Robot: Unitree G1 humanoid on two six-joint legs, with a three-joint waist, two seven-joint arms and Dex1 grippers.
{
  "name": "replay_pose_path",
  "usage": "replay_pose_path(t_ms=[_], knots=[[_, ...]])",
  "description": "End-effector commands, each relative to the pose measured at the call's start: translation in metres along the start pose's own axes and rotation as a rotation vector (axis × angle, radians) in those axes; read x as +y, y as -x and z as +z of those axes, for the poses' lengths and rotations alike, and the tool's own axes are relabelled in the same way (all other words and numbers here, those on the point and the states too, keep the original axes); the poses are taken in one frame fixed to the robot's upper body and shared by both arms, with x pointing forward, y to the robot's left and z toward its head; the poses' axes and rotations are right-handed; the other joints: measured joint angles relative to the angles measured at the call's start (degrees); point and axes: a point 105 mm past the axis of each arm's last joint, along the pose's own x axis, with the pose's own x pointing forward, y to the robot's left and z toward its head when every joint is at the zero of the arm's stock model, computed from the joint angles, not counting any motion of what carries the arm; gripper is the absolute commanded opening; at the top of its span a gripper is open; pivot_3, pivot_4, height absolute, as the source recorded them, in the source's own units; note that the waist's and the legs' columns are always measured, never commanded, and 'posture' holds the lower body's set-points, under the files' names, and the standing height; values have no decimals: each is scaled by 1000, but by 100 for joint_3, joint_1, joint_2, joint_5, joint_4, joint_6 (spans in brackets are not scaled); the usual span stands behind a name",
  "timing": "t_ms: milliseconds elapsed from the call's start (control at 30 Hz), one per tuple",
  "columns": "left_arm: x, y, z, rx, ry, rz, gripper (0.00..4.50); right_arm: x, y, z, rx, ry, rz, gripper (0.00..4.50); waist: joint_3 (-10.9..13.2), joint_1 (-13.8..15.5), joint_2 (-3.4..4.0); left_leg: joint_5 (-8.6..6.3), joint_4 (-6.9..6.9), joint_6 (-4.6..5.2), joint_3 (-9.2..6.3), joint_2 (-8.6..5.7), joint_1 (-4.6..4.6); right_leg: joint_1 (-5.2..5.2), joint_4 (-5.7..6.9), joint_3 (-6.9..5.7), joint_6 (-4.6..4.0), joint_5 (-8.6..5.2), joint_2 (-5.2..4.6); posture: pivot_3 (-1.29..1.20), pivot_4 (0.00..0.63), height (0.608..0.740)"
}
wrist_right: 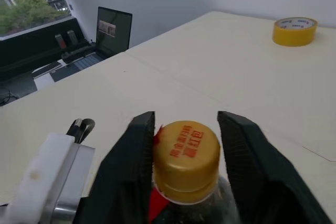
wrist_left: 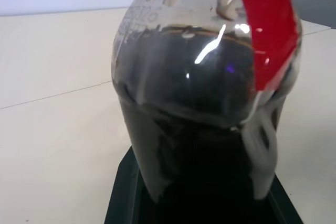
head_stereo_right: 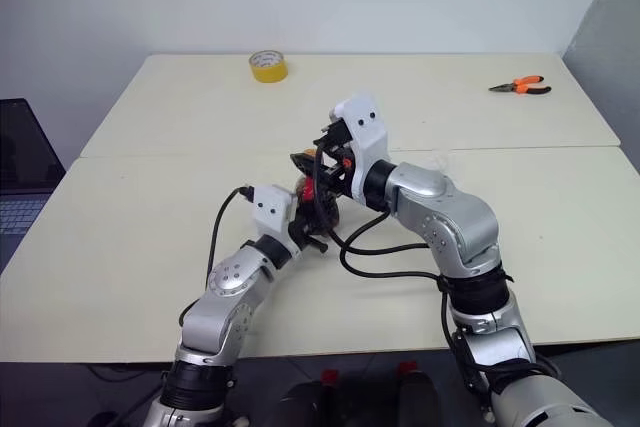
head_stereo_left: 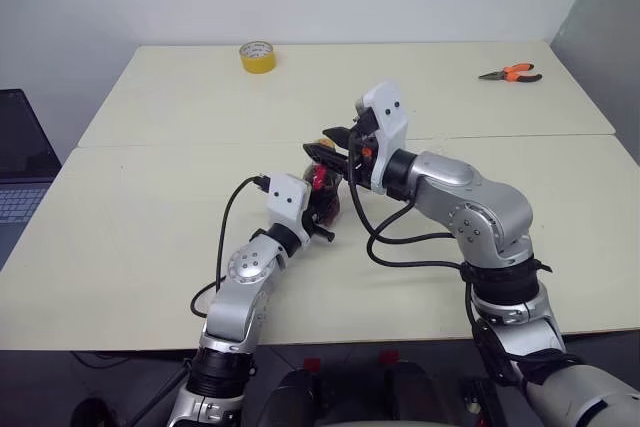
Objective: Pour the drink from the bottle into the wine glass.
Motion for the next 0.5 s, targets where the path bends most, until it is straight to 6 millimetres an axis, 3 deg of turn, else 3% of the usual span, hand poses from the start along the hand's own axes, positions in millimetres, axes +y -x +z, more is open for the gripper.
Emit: replay_pose_path(t_ms=[33, 267, 500], knots=[[6, 2, 22, -88, -33, 17, 745, -21, 14, 8, -26, 24, -96, 1269, 0, 4, 0, 0, 0, 0, 0, 0, 0, 1, 0, 0, 0, 0, 0, 0, 150, 740], [6, 2, 22, -89, -33, 15, 742, -19, 18, 10, -53, 52, -47, 1269, 0, 7, 0, 0, 0, 0, 0, -1, 0, 1, 0, 0, 0, 0, 0, 0, 150, 740], [5, 2, 22, -90, -34, 9, 739, 2, 30, 21, -159, 146, 208, 1269, 0, 9, -1, 0, 1, 0, 3, -1, 0, 2, -2, 0, 0, 0, 0, 0, 150, 740]])
